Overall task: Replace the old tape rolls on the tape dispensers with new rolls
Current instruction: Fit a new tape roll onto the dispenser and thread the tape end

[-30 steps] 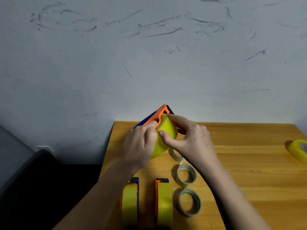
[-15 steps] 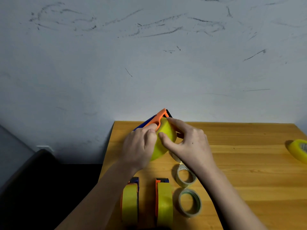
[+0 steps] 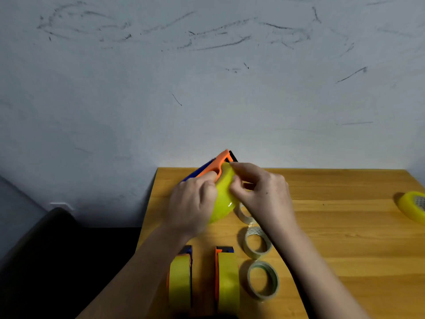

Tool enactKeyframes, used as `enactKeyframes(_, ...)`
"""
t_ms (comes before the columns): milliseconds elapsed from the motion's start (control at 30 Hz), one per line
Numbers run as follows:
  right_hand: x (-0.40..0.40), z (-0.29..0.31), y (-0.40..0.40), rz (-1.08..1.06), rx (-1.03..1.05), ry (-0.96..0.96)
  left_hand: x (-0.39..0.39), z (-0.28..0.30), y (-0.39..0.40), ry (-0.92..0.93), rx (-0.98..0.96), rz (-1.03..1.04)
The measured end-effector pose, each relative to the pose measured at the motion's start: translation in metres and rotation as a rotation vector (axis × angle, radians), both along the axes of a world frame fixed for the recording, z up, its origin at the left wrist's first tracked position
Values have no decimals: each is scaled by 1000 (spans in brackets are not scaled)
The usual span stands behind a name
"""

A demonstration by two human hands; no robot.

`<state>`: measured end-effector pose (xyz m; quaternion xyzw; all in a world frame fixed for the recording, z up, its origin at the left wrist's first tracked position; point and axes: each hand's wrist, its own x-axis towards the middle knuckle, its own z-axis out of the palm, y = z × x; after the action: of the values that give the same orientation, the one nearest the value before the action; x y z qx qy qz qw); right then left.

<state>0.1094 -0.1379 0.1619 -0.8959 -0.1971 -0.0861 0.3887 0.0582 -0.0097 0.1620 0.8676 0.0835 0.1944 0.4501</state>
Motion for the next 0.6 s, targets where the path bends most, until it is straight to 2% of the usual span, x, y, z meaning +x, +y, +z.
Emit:
enactKeyframes(100, 2, 2, -1, 17, 4, 15, 1, -3, -1, -15, 49, 29)
enactKeyframes(200, 0, 7, -2, 74, -48, 88, 2, -6, 1, -14, 15, 23)
enactKeyframes(300, -3, 7, 0, 102, -120, 49, -1, -5, 3, 6, 24, 10)
enactKeyframes(600, 1, 8, -1, 81, -76, 86, 0, -6, 5, 43, 98, -30)
